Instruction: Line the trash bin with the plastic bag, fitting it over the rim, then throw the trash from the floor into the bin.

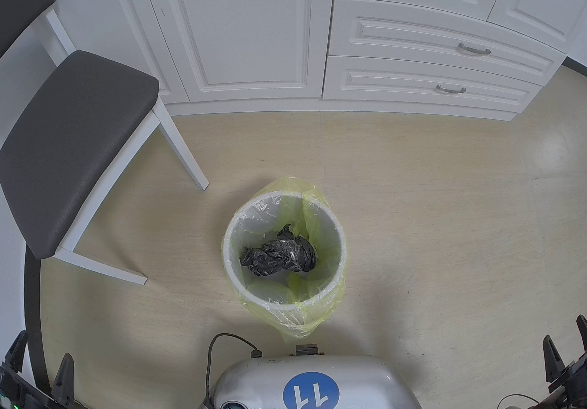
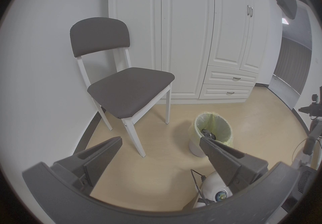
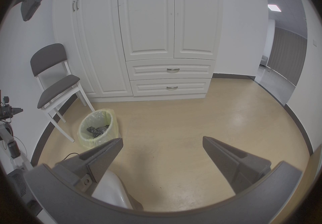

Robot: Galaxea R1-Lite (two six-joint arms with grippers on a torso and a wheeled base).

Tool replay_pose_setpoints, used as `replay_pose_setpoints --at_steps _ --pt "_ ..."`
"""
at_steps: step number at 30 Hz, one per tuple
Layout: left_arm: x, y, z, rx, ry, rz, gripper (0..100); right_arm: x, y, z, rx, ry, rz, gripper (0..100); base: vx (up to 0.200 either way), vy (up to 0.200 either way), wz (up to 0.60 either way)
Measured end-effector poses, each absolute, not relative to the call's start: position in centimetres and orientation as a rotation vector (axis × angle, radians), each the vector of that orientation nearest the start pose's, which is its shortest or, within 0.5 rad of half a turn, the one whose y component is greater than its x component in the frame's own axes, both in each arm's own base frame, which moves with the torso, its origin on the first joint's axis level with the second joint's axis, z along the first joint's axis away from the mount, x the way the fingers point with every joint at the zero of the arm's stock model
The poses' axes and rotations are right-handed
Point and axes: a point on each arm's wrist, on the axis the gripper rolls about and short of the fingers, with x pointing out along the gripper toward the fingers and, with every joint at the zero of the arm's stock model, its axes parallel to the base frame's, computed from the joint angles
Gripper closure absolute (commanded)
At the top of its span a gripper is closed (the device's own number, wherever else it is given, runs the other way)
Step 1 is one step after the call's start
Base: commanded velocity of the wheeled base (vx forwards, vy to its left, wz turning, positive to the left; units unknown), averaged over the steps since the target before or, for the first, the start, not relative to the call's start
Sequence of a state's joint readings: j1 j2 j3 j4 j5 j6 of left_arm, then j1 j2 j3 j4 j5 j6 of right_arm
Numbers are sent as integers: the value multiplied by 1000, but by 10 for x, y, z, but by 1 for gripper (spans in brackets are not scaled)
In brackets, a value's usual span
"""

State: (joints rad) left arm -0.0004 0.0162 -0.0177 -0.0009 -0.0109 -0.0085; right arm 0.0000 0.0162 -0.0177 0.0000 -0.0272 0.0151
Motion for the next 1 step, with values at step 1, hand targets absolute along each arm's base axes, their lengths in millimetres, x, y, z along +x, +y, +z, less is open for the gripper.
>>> replay_pose_setpoints --at_steps 1 --pt "-23 0 81 -9 -2 -11 0 -23 -1 81 16 -2 -27 0 0 0 0"
